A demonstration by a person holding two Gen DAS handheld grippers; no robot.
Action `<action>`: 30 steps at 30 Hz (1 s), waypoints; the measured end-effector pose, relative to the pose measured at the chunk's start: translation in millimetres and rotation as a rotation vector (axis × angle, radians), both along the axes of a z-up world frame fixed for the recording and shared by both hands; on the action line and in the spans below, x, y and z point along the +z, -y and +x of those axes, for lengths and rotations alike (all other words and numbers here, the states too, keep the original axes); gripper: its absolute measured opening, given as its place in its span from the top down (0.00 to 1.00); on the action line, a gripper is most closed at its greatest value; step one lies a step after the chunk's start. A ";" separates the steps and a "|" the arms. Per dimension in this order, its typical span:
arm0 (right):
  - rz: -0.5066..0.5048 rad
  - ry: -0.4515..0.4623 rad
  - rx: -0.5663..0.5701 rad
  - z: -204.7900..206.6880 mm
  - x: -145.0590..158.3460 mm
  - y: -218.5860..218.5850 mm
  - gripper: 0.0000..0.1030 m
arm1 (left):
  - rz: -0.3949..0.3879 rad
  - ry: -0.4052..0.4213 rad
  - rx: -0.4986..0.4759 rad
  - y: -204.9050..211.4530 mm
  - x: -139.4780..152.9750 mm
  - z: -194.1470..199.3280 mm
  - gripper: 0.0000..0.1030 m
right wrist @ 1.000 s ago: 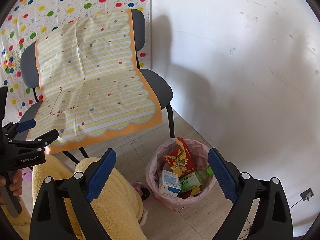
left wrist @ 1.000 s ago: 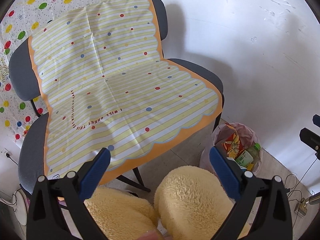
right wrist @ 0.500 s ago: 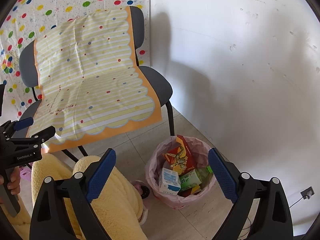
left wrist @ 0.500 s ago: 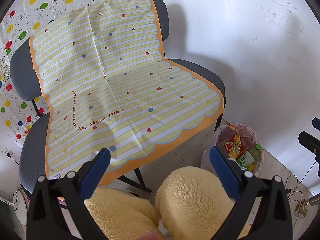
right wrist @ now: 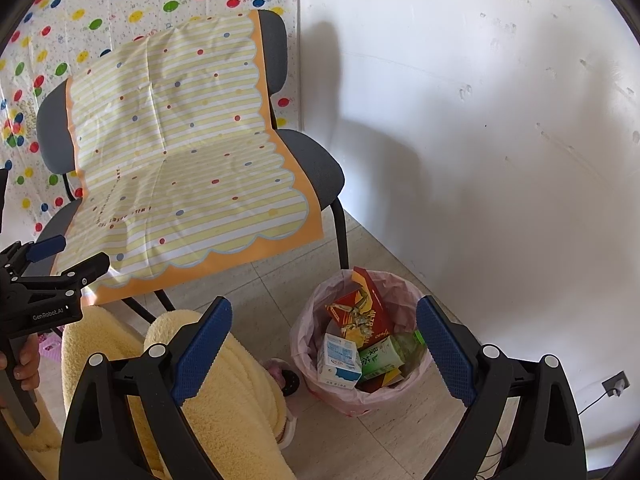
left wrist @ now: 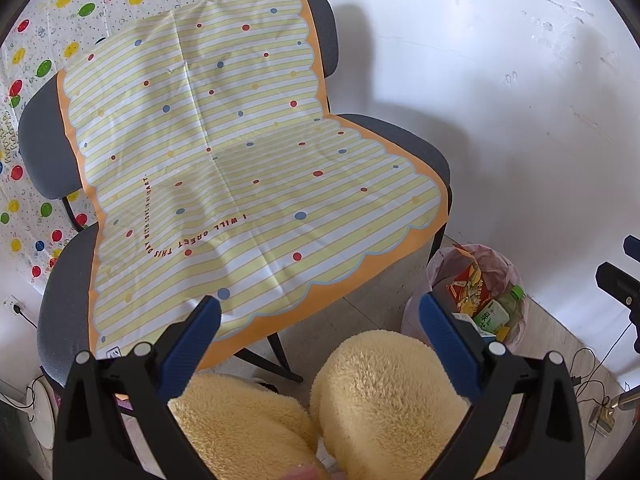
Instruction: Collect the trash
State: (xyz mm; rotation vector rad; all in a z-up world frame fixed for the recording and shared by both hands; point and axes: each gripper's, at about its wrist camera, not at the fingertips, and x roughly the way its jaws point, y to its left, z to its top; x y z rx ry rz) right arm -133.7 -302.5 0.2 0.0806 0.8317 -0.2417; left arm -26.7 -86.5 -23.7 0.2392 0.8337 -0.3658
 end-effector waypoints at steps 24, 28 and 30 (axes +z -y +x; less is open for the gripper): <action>0.003 -0.007 -0.008 -0.2 -4.2 0.2 0.10 | 0.008 0.000 0.001 -0.1 -1.7 -1.1 0.06; 0.003 -0.007 -0.011 0.1 -4.1 0.4 0.10 | 0.010 0.004 0.004 0.2 -1.7 -1.6 0.06; 0.004 -0.007 -0.008 1.0 -3.7 1.8 0.10 | 0.013 0.007 0.004 -0.7 -1.9 -1.7 0.06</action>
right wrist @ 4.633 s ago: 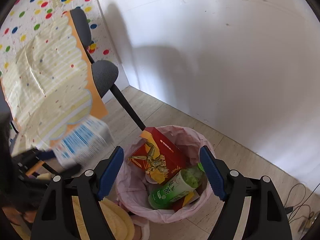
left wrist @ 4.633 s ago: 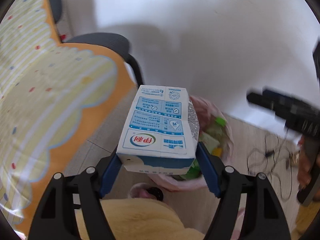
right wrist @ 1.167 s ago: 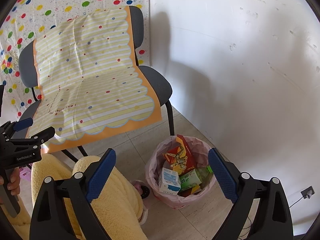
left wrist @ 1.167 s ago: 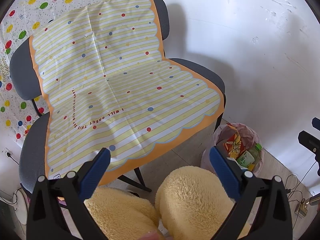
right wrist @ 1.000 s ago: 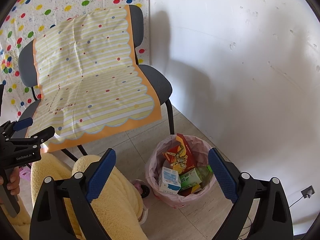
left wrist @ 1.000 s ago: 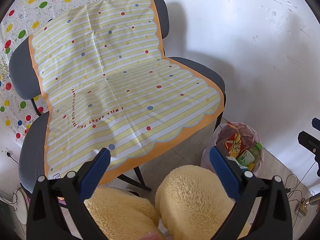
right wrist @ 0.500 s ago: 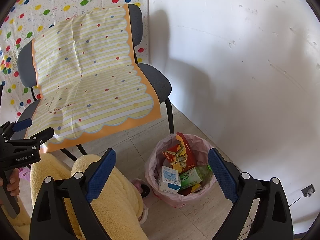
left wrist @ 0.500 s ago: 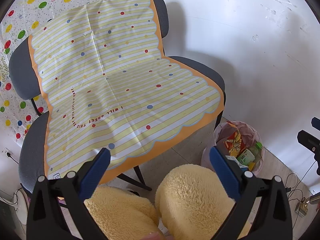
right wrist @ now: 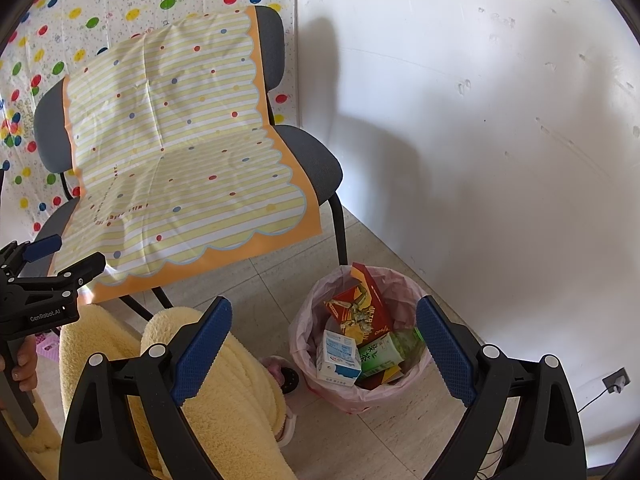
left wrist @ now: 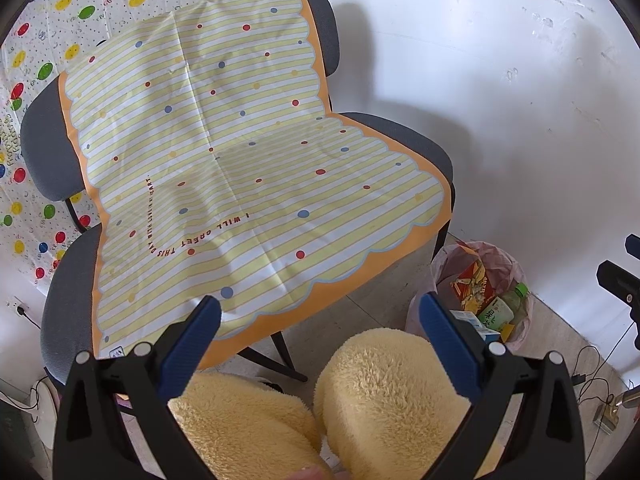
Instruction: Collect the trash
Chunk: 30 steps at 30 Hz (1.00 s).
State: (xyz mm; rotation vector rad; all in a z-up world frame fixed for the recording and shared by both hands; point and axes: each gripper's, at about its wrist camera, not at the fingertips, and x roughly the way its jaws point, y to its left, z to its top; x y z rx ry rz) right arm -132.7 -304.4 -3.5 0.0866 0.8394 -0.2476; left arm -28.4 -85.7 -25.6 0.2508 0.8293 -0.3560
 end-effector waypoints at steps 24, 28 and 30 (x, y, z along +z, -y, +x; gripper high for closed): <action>0.003 -0.014 -0.016 -5.9 -7.5 -3.4 0.10 | 0.000 0.059 -0.032 3.6 2.6 -7.9 0.06; 0.015 -0.023 -0.020 -5.4 -10.8 -2.2 0.10 | -0.024 0.020 -0.038 0.3 1.7 -1.6 0.06; 0.016 -0.030 -0.021 -1.5 -13.0 -3.2 0.10 | -0.018 -0.006 -0.016 -1.4 -3.0 4.8 0.06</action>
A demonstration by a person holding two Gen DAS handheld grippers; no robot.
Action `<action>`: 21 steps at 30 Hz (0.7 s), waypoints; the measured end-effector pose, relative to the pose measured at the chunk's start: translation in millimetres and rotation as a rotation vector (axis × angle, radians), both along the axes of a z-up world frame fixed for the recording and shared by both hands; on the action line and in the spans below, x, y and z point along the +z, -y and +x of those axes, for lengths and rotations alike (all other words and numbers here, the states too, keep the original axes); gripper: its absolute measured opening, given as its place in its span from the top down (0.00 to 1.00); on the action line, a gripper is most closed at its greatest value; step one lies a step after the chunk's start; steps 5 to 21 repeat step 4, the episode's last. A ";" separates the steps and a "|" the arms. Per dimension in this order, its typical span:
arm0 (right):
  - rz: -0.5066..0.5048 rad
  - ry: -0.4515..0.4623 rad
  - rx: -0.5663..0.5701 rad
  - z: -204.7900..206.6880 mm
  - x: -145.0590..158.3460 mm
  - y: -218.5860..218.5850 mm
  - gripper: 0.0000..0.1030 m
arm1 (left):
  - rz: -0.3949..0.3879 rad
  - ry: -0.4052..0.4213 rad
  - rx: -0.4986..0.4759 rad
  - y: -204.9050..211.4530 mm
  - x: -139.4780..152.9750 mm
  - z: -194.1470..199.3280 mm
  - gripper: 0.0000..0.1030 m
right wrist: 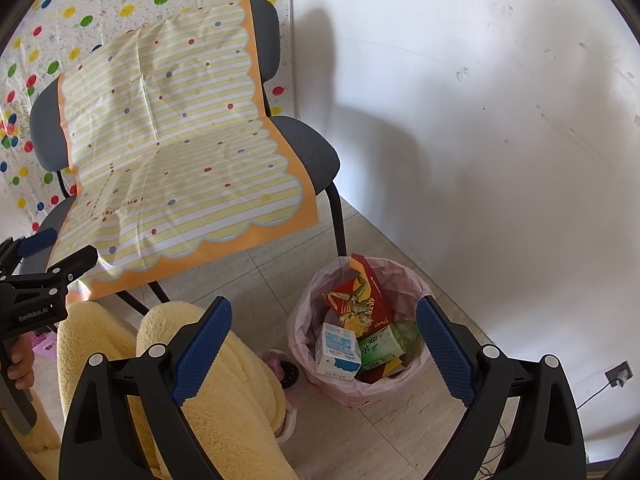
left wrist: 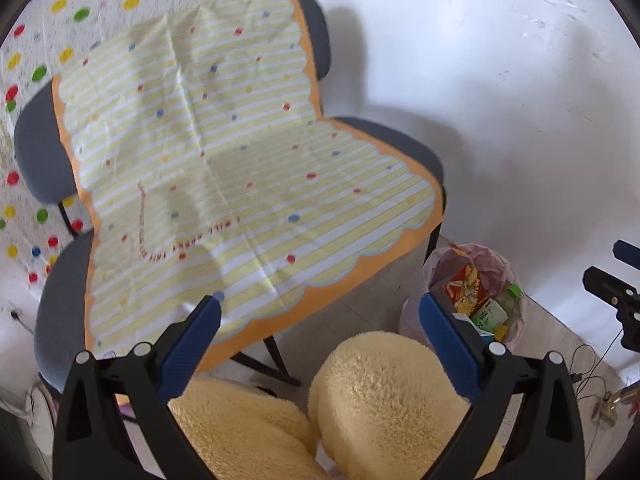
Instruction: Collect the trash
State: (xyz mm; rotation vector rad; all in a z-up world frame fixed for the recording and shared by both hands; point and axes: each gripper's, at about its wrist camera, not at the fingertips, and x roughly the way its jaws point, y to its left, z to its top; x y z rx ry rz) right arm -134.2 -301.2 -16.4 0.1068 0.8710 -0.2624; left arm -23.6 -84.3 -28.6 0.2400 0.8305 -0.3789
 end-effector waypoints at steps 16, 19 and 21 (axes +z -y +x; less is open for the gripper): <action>0.009 -0.018 0.035 22.9 -5.1 -5.5 0.10 | 0.029 -0.013 0.061 -11.9 -9.7 14.7 0.06; 0.009 -0.018 0.035 22.9 -5.1 -5.5 0.10 | 0.029 -0.013 0.061 -11.9 -9.7 14.7 0.06; 0.009 -0.018 0.035 22.9 -5.1 -5.5 0.10 | 0.029 -0.013 0.061 -11.9 -9.7 14.7 0.06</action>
